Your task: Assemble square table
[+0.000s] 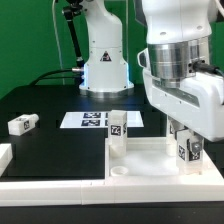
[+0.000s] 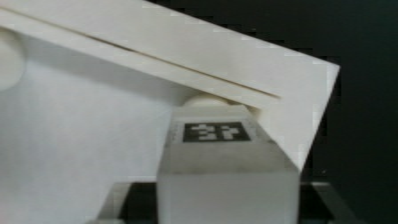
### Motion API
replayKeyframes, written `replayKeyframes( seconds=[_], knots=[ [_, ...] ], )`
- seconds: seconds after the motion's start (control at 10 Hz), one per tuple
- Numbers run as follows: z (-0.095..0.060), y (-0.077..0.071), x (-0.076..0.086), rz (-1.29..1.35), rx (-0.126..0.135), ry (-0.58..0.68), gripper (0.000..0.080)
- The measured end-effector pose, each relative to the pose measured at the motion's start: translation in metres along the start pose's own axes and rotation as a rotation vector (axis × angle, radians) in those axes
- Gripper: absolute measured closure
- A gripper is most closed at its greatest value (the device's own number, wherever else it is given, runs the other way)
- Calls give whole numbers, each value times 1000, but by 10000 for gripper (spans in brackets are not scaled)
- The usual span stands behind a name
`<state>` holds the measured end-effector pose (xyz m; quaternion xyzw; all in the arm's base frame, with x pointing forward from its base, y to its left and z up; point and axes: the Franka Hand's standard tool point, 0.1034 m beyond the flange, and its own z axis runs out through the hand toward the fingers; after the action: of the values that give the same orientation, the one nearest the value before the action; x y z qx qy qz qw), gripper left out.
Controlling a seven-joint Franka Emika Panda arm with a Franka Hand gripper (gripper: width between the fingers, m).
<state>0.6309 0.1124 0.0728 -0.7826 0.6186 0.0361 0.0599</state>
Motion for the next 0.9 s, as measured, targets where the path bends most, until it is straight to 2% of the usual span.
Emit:
replayKeyframes(
  seconds=[0.1, 0.2, 0.3, 0.4, 0.5, 0.6, 0.9],
  knots=[
    [0, 0, 0, 1, 0, 0, 508],
    [0, 1, -1, -35, -9, 5, 437],
    [-1, 3, -7, -213, -55, 44, 296],
    [0, -1, -13, -393, -44, 67, 180],
    [3, 1, -18, -570, -40, 72, 180],
    [5, 5, -24, -619, -35, 75, 155],
    [5, 6, -22, -872, -49, 78, 150]
  ],
)
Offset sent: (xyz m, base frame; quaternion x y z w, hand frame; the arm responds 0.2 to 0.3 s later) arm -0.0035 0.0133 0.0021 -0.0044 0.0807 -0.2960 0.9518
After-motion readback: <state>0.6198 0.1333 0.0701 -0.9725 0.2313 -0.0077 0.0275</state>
